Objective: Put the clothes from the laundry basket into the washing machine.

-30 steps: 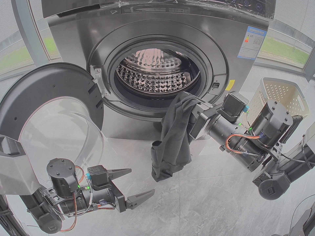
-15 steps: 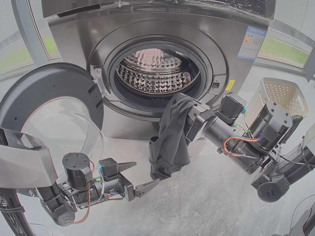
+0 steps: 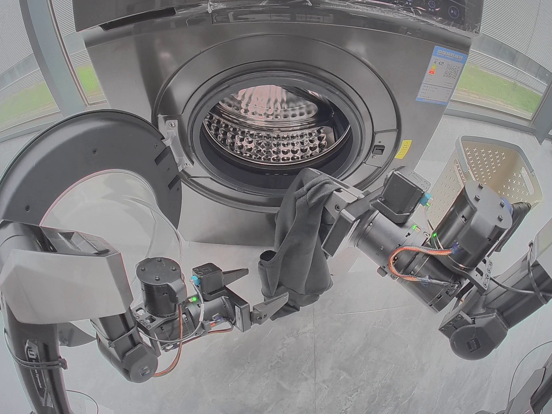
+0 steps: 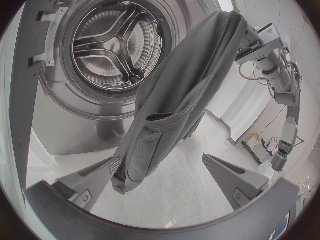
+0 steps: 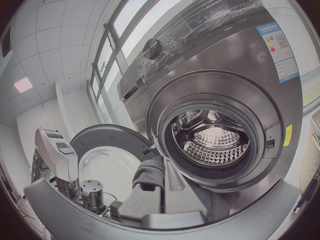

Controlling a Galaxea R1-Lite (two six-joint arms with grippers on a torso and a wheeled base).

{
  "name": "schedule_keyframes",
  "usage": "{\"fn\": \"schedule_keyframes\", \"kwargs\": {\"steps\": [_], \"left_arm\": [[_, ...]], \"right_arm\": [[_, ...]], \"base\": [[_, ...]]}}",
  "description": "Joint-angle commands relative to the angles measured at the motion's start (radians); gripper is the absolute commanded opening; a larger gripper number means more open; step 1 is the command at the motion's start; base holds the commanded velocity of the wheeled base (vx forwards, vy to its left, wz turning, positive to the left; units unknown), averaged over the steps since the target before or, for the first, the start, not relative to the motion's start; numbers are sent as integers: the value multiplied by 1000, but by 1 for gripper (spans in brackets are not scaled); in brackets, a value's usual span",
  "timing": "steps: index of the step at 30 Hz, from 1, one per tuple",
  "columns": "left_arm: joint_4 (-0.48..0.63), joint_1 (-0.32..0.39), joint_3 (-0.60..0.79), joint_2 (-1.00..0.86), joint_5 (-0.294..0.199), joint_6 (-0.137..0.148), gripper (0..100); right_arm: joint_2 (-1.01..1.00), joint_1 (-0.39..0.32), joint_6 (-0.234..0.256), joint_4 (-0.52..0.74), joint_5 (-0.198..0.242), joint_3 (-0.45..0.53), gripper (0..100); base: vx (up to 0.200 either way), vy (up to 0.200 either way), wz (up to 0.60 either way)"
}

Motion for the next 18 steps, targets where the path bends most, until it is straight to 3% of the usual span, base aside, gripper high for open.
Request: {"fn": "schedule_keyframes", "kwargs": {"steps": [1,18], "left_arm": [[0,12,-55,68,2,-1,100],[0,26,-195,157,0,-4,100]], "right_arm": [[3,8,0,0,-1,1,0],[4,16,1,0,-1,4,0]], "base": [[0,0,0],[0,0,0]]}}
